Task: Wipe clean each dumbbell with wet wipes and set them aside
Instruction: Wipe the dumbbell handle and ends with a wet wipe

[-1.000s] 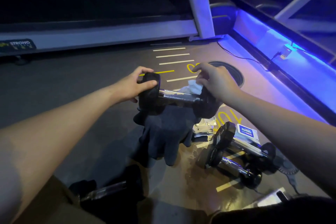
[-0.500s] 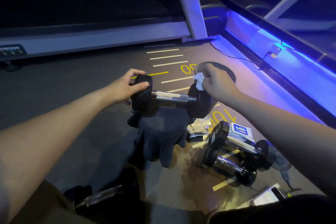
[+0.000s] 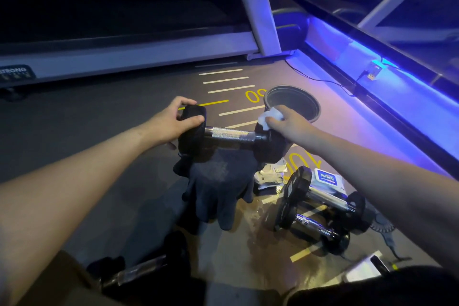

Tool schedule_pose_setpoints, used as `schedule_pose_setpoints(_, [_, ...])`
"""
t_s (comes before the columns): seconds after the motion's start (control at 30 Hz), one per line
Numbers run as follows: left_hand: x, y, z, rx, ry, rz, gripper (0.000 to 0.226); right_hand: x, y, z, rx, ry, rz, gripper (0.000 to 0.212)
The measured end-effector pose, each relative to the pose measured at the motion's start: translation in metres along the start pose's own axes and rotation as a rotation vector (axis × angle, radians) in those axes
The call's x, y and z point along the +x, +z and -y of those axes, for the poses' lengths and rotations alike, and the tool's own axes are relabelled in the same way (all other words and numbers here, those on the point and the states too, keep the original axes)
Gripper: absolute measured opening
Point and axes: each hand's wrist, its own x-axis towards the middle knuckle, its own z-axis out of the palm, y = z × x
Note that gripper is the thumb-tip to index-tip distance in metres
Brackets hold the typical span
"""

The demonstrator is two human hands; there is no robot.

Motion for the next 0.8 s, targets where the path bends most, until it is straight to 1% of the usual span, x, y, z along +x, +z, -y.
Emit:
schedule_pose_setpoints(0.07, [-0.002, 0.007, -0.005, 0.058, -0.006, -0.023, 0.057, -0.006, 0.003, 0.004, 0.090, 0.041, 0.043, 0.058])
schedule_pose_setpoints(0.13, [-0.002, 0.015, -0.008, 0.156, -0.013, -0.054, 0.073, -0.008, 0.006, 0.011, 0.071, 0.024, 0.096, 0.055])
schedule_pose_setpoints(0.17, [-0.001, 0.019, -0.008, 0.202, -0.011, -0.073, 0.078, -0.008, 0.005, 0.019, 0.100, 0.023, 0.112, 0.051])
schedule_pose_setpoints(0.2, [-0.001, 0.021, -0.009, 0.236, -0.009, -0.091, 0.079, -0.007, 0.005, 0.021, 0.156, 0.047, 0.130, 0.048])
schedule_pose_setpoints(0.23, [0.000, 0.023, -0.010, 0.254, -0.009, -0.104, 0.078, -0.006, 0.006, 0.017, 0.162, 0.061, 0.128, 0.046])
schedule_pose_setpoints(0.3, [0.001, 0.024, -0.011, 0.255, -0.023, -0.112, 0.075, 0.000, 0.011, 0.008, 0.120, 0.071, 0.098, 0.050])
schedule_pose_setpoints(0.4, [0.000, 0.025, -0.012, 0.255, -0.042, -0.117, 0.077, 0.004, 0.015, 0.006, 0.136, 0.101, 0.080, 0.067])
schedule_pose_setpoints(0.43, [-0.001, 0.025, -0.013, 0.254, -0.051, -0.119, 0.081, 0.004, 0.016, 0.006, 0.131, 0.115, 0.075, 0.070])
schedule_pose_setpoints(0.53, [-0.004, 0.024, -0.015, 0.209, -0.098, -0.113, 0.097, -0.003, 0.015, 0.011, 0.129, 0.170, 0.077, 0.068])
schedule_pose_setpoints(0.6, [-0.008, 0.024, -0.017, 0.174, -0.115, -0.113, 0.097, -0.007, 0.017, 0.013, 0.133, 0.206, 0.044, 0.072])
schedule_pose_setpoints(0.7, [-0.012, 0.028, -0.018, 0.172, -0.116, -0.152, 0.083, -0.014, 0.021, 0.009, 0.059, 0.158, -0.039, 0.069])
schedule_pose_setpoints(0.8, [-0.016, 0.033, -0.017, 0.142, -0.108, -0.190, 0.074, -0.024, 0.023, 0.010, 0.058, 0.150, -0.077, 0.068])
